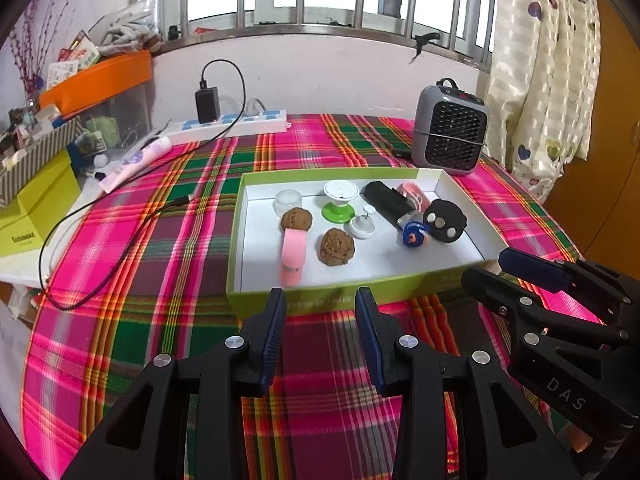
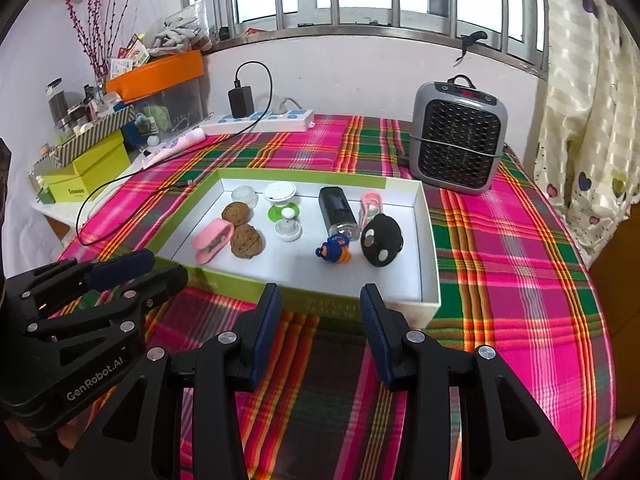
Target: Organize objects
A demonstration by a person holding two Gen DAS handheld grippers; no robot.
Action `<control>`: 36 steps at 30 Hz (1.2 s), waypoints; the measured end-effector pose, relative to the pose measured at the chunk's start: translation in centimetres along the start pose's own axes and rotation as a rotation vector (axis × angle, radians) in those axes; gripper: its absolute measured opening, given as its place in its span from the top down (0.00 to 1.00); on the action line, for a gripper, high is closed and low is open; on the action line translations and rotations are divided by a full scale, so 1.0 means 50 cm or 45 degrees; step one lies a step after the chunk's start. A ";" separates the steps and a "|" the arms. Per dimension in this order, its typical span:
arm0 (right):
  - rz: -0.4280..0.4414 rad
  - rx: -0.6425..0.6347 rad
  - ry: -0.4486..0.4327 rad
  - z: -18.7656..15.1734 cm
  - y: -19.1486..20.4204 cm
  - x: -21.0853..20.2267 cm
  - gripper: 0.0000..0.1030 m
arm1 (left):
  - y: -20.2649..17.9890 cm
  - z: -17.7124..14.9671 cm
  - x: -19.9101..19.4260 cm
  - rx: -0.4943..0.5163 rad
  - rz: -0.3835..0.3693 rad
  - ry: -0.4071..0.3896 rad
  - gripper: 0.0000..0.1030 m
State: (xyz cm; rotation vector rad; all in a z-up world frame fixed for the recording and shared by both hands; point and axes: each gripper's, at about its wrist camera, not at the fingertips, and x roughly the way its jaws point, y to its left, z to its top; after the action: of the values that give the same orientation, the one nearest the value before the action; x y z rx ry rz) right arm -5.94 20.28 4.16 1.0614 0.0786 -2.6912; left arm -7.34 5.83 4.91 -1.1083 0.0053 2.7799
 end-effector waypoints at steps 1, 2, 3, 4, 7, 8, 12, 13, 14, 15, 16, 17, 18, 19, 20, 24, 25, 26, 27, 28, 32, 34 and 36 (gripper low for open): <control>0.000 0.003 0.004 -0.004 0.001 -0.002 0.59 | -0.001 -0.006 -0.002 0.002 0.006 -0.001 0.67; -0.001 0.005 0.009 -0.008 0.001 -0.002 0.59 | -0.001 -0.008 -0.003 0.001 0.008 0.004 0.67; -0.006 0.004 0.018 -0.013 0.003 -0.001 0.59 | 0.000 -0.013 -0.002 -0.003 0.010 0.012 0.67; -0.010 0.002 0.025 -0.020 0.004 -0.001 0.59 | -0.001 -0.020 -0.002 -0.003 0.007 0.022 0.67; -0.017 0.015 0.053 -0.039 0.004 0.002 0.59 | -0.003 -0.036 0.000 -0.002 0.015 0.045 0.67; -0.017 0.019 0.064 -0.046 0.003 0.003 0.59 | -0.004 -0.041 0.000 -0.003 0.013 0.051 0.67; -0.037 0.022 0.095 -0.066 0.001 0.004 0.59 | -0.007 -0.057 -0.001 -0.009 0.013 0.063 0.67; -0.041 0.025 0.101 -0.070 0.001 0.005 0.59 | -0.008 -0.062 0.000 -0.013 0.015 0.070 0.67; -0.040 0.028 0.108 -0.075 0.001 0.006 0.59 | -0.008 -0.066 0.001 -0.015 0.015 0.074 0.67; -0.040 0.028 0.115 -0.078 0.001 0.006 0.59 | -0.008 -0.070 0.001 -0.020 0.018 0.078 0.67; -0.044 0.029 0.122 -0.082 0.001 0.007 0.59 | -0.008 -0.074 0.003 -0.022 0.022 0.083 0.67; -0.049 0.029 0.127 -0.085 0.001 0.008 0.59 | -0.009 -0.079 0.005 -0.019 0.024 0.090 0.67; -0.056 0.029 0.132 -0.087 0.001 0.008 0.59 | -0.010 -0.083 0.007 -0.018 0.028 0.098 0.67; -0.064 0.032 0.138 -0.090 -0.001 0.009 0.59 | -0.011 -0.086 0.008 -0.017 0.033 0.103 0.67; -0.071 0.041 0.137 -0.092 -0.004 0.010 0.59 | -0.012 -0.090 0.010 -0.014 0.038 0.110 0.67; -0.087 0.064 0.147 -0.095 -0.014 0.009 0.59 | -0.013 -0.093 0.014 -0.017 0.046 0.134 0.67; -0.091 0.066 0.152 -0.096 -0.015 0.010 0.59 | -0.013 -0.093 0.015 -0.017 0.046 0.139 0.67; -0.091 0.073 0.161 -0.097 -0.017 0.011 0.59 | -0.013 -0.094 0.016 -0.018 0.043 0.146 0.67; -0.091 0.079 0.168 -0.099 -0.018 0.012 0.59 | -0.013 -0.094 0.015 -0.017 0.046 0.145 0.67; -0.094 0.085 0.174 -0.101 -0.020 0.012 0.59 | -0.013 -0.095 0.016 -0.019 0.043 0.147 0.67; -0.121 0.087 0.180 -0.102 -0.023 0.012 0.58 | -0.015 -0.095 0.017 -0.014 0.031 0.149 0.62; -0.124 0.079 0.181 -0.103 -0.021 0.012 0.57 | -0.019 -0.095 0.018 -0.008 0.034 0.151 0.60; -0.128 0.075 0.182 -0.106 -0.019 0.010 0.54 | -0.025 -0.095 0.019 0.011 0.050 0.155 0.58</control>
State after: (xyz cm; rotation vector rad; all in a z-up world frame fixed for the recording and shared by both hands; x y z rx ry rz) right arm -3.03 21.83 -0.11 1.3003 0.0806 -2.7170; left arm -4.61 6.92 0.86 -1.2870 0.0537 2.7387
